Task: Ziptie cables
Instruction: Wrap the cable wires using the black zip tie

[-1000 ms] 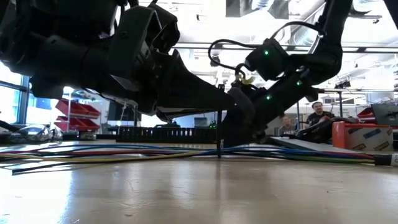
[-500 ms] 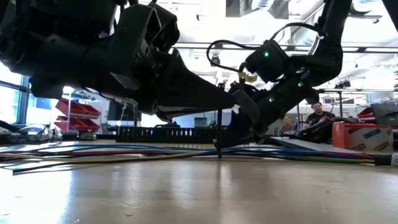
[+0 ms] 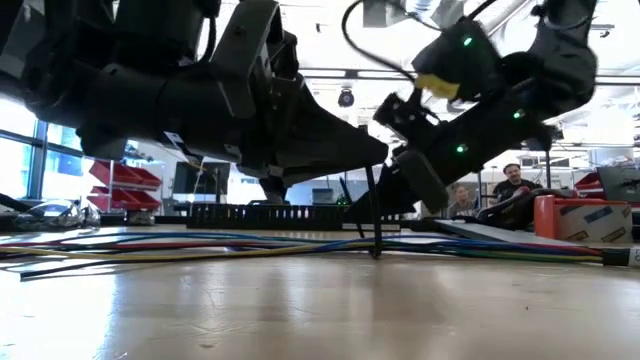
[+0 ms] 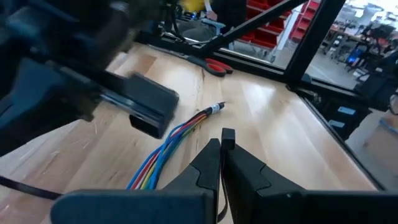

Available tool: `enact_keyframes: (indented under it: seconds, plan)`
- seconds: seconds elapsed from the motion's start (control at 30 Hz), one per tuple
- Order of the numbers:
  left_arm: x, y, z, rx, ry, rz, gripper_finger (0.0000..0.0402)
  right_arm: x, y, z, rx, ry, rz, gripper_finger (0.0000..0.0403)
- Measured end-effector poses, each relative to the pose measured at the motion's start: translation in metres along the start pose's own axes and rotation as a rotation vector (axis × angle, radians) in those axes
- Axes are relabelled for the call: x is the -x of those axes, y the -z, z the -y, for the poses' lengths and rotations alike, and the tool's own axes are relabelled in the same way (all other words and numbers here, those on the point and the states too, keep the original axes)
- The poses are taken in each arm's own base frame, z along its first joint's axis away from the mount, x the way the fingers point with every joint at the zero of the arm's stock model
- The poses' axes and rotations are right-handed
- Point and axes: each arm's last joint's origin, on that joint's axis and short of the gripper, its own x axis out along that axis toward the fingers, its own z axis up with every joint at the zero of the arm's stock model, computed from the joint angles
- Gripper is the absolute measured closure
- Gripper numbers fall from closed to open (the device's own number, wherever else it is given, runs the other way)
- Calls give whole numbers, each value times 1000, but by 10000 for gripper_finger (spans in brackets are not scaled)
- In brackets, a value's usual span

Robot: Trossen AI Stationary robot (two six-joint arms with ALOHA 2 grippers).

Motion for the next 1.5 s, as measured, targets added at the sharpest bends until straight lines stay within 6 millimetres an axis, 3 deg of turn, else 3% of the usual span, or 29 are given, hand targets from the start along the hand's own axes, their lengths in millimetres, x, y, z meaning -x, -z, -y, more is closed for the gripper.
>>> enact_keyframes:
  seconds: [0.17,0.4,0.7,1.07,1.5]
  plan:
    - [-3,-3,-7,34,23,-9,401,13,-6,-24,207,114,55,403]
    - [-7,-9,-19,102,76,-26,401,29,-13,-42,466,196,64,403]
    - [-11,-23,-41,122,151,-43,401,31,-7,-43,701,201,10,403]
    - [-12,-20,-48,137,173,-113,401,38,1,-41,764,178,94,403]
    - [-12,-19,-47,139,211,-129,401,45,0,-55,864,148,136,403]
